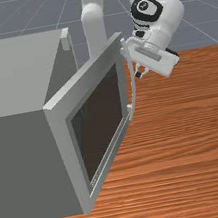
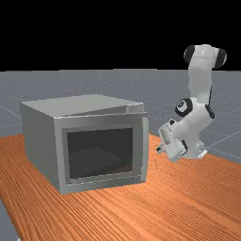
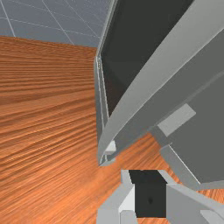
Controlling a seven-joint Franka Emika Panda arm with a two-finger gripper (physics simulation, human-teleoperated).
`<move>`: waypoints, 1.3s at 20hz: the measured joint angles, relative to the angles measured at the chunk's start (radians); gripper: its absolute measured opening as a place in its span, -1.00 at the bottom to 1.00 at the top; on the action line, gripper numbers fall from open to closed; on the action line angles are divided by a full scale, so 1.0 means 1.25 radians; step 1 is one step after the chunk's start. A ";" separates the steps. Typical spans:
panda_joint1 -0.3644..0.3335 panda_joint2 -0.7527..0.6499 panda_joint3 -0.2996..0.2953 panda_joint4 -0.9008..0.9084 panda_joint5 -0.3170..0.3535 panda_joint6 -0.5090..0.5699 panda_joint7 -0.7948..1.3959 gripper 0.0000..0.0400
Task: Open the microwave
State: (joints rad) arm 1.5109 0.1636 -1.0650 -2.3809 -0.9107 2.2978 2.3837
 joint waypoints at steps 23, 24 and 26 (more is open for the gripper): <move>-0.001 -0.519 -0.089 -0.204 -0.043 -0.114 -0.480 -1.00; 0.007 -0.536 -0.096 -0.202 -0.024 -0.121 -0.507 -1.00; 0.010 -0.544 -0.102 -0.201 -0.002 -0.123 -0.522 -1.00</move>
State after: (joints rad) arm 1.5236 -0.5167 -1.1929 -2.6316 -0.9138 2.1445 1.7316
